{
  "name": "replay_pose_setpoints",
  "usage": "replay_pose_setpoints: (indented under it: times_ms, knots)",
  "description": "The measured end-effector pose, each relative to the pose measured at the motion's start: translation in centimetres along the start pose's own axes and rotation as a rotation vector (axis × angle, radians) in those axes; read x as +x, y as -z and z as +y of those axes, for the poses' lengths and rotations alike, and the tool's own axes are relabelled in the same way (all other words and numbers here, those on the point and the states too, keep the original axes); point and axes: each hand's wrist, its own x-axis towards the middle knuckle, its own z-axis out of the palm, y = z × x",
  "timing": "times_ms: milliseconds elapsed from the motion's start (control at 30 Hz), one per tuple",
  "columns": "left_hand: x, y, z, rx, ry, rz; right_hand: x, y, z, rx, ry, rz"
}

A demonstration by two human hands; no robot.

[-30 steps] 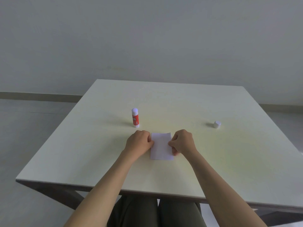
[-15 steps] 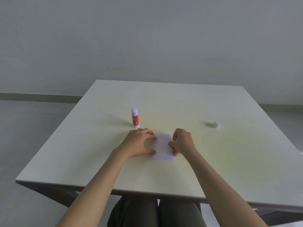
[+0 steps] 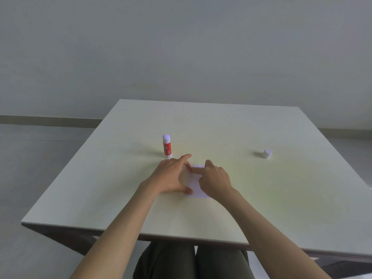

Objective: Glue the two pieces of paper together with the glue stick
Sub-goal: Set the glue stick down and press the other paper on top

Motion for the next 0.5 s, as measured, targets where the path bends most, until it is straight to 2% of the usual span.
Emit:
replay_pose_setpoints:
  times_ms: [500]
  knots:
    - [-0.2, -0.1, -0.2, 0.088, -0.05, 0.044, -0.7, 1.4, 3.7, 0.004, -0.177, 0.095]
